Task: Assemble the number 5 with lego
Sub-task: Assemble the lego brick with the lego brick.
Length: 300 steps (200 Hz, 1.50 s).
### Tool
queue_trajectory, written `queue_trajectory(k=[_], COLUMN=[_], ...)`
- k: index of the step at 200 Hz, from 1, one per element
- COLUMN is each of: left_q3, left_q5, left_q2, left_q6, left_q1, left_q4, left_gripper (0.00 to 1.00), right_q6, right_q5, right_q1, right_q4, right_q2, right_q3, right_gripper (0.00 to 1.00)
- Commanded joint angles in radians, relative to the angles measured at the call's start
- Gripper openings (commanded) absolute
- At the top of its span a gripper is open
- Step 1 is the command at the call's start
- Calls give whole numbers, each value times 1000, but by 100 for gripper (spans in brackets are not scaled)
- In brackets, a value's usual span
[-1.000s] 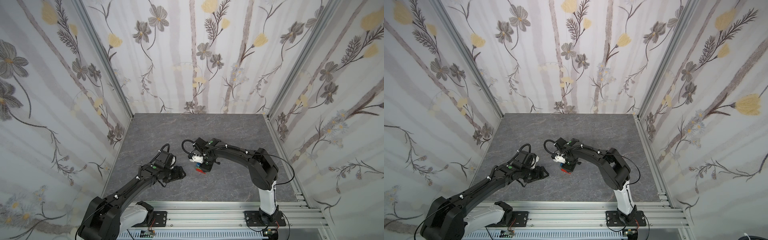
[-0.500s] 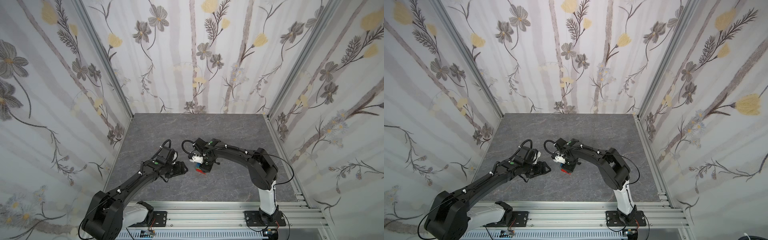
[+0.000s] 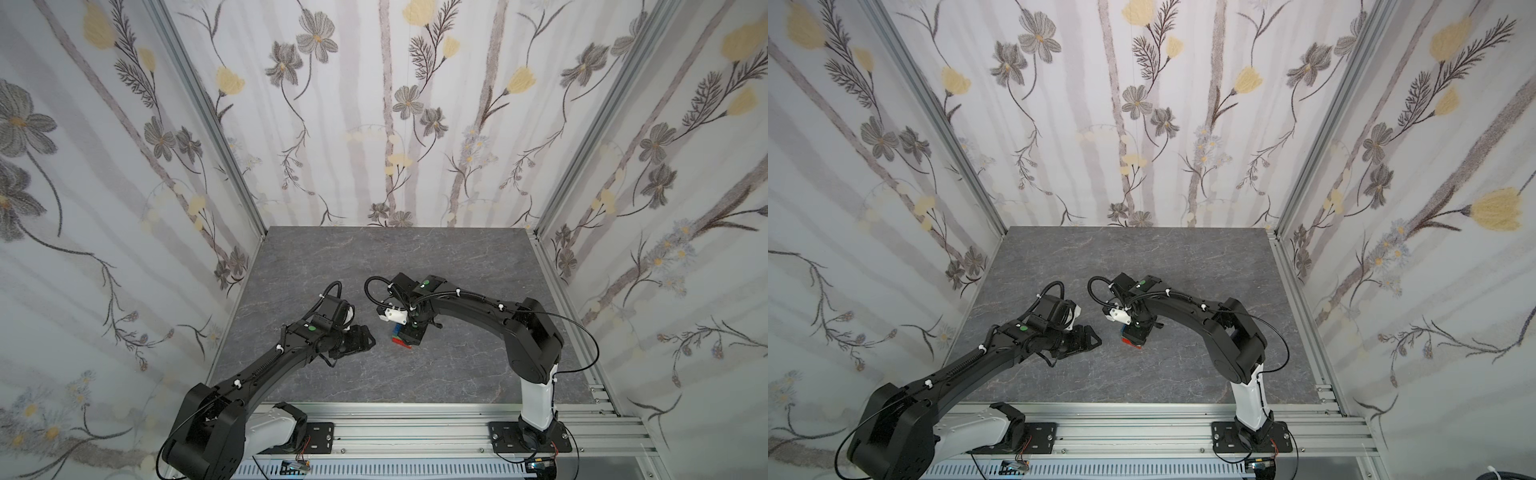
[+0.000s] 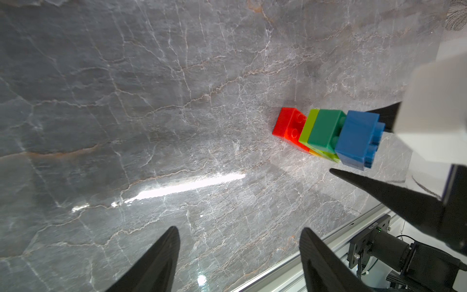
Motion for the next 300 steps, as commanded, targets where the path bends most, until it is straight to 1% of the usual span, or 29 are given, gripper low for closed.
queue_trajectory(k=[1, 26, 64, 66, 90, 119, 130, 140, 162, 190, 210, 259, 288, 300], left_q3=[19, 48, 102, 103, 135, 158, 158, 150, 120, 74, 50, -2, -2, -7], left_q5=[-5, 7, 55, 58, 107, 218, 255, 282, 365, 414, 442, 494, 510, 512], left_q2=[1, 21, 72, 90, 153, 244, 271, 294, 346, 376, 397, 454, 469, 472], left_q6=[-2, 2, 0, 0, 3, -21, -33, -51, -114, -169, -198, -274, -290, -292], left_q1=[2, 3, 10, 10, 14, 25, 30, 36, 53, 58, 60, 59, 60, 59], left_q4=[12, 35, 113, 120, 189, 283, 325, 370, 494, 630, 690, 845, 873, 880], left_gripper=[80, 85, 91, 91, 94, 95, 94, 93, 91, 86, 83, 83, 78, 77], right_q6=[20, 42, 108, 113, 167, 253, 281, 306, 340, 362, 384, 404, 401, 401], right_q5=[-18, -45, -77, -82, -97, -128, -134, -132, -137, -133, -137, -147, -140, -140], right_q1=[-5, -21, -58, -58, -65, -74, -76, -80, -93, -101, -102, -97, -97, -96], right_q4=[-17, -17, -12, -10, 35, 125, 162, 191, 230, 252, 279, 311, 313, 313], right_q2=[-40, -97, -183, -188, -240, -313, -336, -391, -452, -489, -489, -442, -434, -428], right_q3=[-9, -27, -63, -66, -134, -250, -295, -334, -399, -441, -458, -447, -445, -447], right_gripper=[58, 60, 60, 60, 60, 60, 60, 60, 61, 61, 60, 60, 60, 59])
